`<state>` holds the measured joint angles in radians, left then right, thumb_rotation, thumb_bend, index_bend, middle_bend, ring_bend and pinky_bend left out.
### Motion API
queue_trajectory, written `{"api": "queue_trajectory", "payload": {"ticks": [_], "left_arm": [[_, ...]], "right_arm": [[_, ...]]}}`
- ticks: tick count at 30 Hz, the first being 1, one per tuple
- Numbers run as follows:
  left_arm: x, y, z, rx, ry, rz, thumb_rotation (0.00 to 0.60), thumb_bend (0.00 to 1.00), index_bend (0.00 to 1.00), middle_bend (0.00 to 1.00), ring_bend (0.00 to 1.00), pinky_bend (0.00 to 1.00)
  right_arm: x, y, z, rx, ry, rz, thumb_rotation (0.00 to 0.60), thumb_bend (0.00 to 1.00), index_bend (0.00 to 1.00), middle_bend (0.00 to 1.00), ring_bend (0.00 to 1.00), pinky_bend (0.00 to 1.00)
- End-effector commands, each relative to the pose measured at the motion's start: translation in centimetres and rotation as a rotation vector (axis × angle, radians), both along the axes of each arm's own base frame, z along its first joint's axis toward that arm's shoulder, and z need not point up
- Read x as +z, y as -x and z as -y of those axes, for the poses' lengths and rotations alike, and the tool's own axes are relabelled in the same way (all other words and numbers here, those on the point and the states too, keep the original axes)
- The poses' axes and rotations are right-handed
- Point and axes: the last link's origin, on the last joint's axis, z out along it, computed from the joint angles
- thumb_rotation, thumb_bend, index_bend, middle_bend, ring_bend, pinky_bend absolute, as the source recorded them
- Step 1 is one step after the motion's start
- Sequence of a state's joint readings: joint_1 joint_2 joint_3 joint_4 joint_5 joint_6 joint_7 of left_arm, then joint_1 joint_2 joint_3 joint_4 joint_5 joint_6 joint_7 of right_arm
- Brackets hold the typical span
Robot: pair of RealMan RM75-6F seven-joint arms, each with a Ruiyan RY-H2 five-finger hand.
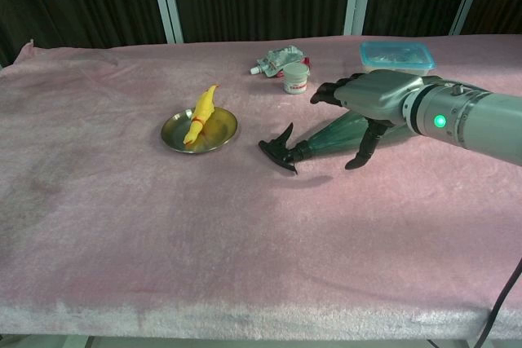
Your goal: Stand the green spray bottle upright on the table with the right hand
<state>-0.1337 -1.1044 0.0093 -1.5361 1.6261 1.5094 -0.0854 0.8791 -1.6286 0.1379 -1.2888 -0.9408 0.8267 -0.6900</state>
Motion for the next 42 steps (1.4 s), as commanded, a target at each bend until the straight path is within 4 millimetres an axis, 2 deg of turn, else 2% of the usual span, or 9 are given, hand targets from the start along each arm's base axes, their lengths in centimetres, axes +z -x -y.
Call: {"api": "queue_trajectory", "payload": {"ticks": [1,5,11,16,22,25,28,34,42], "left_arm": [[0.0,0.0,0.0,0.001,0.001,-0.001,0.6,0.39,0.0,0.0,0.0,0.0],[-0.2,0.0,-0.1,-0.001,0.005,-0.004,0.6,0.39,0.0,0.0,0.0,0.0],[-0.2,0.0,-0.1,0.0,0.008,-0.006,0.6,0.39,0.0,0.0,0.0,0.0],[0.0,0.1,-0.1,0.003,0.002,-0.003,0.6,0.39,0.0,0.0,0.0,0.0],[0.1,0.2,0.0,0.002,0.001,-0.002,0.6,0.39,0.0,0.0,0.0,0.0],[0.1,0.2,0.0,0.002,-0.001,0.0,0.6,0.39,0.0,0.0,0.0,0.0],[0.1,0.2,0.0,0.004,0.001,0.0,0.6,0.39,0.0,0.0,0.0,0.0],[0.0,0.2,-0.1,0.004,0.002,-0.004,0.6,0.39,0.0,0.0,0.0,0.0],[-0.2,0.2,-0.4,0.011,0.002,-0.006,0.6,0.39,0.0,0.0,0.0,0.0]], "right_arm": [[0.2,0.1,0.2,0.001,0.008,-0.014,0.6,0.22,0.17,0.08,0.0,0.0],[0.4,0.4,0.3,-0.01,0.019,-0.013,0.6,0.22,0.22,0.1,0.0,0.0],[-0.1,0.3,0.7,-0.017,0.025,-0.024,0.6,0.22,0.36,0.15,0.0,0.0],[-0.8,0.2,1.0,-0.006,0.046,-0.063,0.6,0.3,0.5,0.23,0.0,0.01],[-1.2,-0.1,1.1,-0.001,0.115,-0.056,0.6,0.33,0.78,0.36,0.16,0.18],[-1.3,-0.2,1.0,0.019,0.139,-0.074,0.6,0.33,0.86,0.41,0.2,0.24],[-0.9,-0.5,0.8,0.036,0.151,-0.065,0.6,0.33,0.91,0.44,0.24,0.24],[2.0,-1.9,0.3,0.047,0.178,0.064,0.6,0.33,0.92,0.45,0.24,0.24],[8.7,-4.9,-0.4,0.043,0.257,0.278,0.6,0.34,0.92,0.46,0.25,0.26]]}}
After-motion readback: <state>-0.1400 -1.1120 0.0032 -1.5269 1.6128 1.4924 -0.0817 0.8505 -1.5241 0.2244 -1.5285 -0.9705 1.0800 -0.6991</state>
